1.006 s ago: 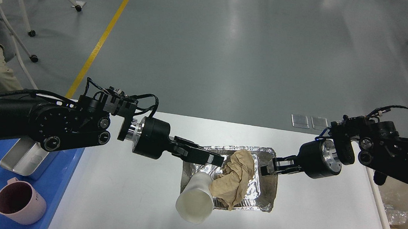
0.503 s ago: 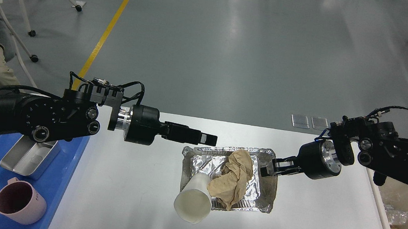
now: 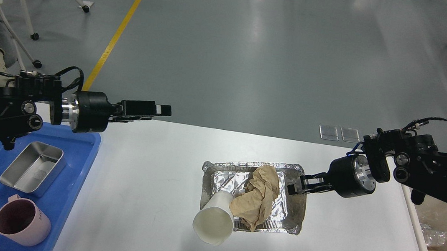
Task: Tidy desktop
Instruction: 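Withdraw the left gripper back over the blue tray, then lift the foil tray with the right gripper and tip it into the bin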
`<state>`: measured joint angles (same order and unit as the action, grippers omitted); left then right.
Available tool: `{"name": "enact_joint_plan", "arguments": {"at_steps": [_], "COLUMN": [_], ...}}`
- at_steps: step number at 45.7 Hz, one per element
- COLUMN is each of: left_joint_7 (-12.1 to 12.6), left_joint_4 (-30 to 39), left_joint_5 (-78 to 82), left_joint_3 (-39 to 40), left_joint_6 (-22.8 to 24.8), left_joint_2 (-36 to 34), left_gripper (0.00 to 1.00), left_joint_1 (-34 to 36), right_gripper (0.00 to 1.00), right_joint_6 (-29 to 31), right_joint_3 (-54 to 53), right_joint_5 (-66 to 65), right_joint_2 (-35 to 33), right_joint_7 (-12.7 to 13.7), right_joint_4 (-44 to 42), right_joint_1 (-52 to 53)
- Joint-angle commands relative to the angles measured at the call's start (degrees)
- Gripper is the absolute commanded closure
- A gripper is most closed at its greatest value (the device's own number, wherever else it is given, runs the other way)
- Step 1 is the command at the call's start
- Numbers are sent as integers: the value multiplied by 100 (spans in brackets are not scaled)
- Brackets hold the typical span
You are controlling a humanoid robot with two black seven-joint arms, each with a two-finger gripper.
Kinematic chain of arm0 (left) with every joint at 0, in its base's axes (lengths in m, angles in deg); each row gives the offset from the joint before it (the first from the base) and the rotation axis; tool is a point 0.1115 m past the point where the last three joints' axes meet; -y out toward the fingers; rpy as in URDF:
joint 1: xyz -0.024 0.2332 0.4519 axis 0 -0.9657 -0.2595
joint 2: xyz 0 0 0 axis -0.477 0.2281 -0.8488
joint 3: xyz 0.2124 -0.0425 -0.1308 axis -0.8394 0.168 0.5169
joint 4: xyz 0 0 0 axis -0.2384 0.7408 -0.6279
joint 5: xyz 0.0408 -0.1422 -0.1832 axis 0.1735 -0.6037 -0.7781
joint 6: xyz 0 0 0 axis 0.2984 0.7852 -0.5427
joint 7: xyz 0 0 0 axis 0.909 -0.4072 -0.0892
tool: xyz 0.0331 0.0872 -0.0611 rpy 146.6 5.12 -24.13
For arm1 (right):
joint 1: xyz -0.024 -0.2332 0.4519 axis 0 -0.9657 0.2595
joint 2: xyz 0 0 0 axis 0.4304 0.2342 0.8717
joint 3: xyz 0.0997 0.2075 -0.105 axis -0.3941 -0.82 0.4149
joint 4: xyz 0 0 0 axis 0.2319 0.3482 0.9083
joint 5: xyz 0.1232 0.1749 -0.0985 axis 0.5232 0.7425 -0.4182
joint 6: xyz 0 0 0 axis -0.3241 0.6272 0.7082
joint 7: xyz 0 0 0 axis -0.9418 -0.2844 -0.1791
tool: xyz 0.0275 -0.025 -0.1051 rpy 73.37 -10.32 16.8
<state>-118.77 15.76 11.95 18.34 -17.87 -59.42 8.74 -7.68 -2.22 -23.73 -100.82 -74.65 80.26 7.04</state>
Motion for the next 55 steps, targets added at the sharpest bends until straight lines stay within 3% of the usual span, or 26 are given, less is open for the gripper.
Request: {"name": "enact_joint_plan", "arguments": {"at_steps": [1, 11, 23, 38, 44, 55], "left_joint_7": [164, 120, 111, 111, 147, 138], "left_joint_4": [3, 38, 90, 90, 90, 90], "left_joint_5": [-299, -1151, -1890, -1952, -2066, -2066], "left_joint_3": [136, 1119, 3316, 6233, 6736, 6789], "left_joint_6": [-385, -535, -658, -640, -666, -675], "left_joint_2": [-307, -790, -1072, -450, -106, 53], "left_gripper": [4, 4, 4, 4, 4, 4], "left_joint_1": [-397, -1320, -2848, -4764, -5091, -5188], "right_gripper": [100, 100, 100, 100, 100, 100], "right_joint_6": [-1, -1, -1, -10, -10, -36], "right_joint_3": [-2, -2, 7, -19, -72, -116], "right_joint_5": [0, 0, 0, 17, 245, 896], "right_joint_2": [-37, -108, -257, -442, -705, -1461], "right_joint_7": [3, 3, 3, 20, 20, 20], "right_joint_4": [1, 9, 9, 18, 9, 9], "right_joint_1": [0, 0, -17, -61, -79, -97]}}
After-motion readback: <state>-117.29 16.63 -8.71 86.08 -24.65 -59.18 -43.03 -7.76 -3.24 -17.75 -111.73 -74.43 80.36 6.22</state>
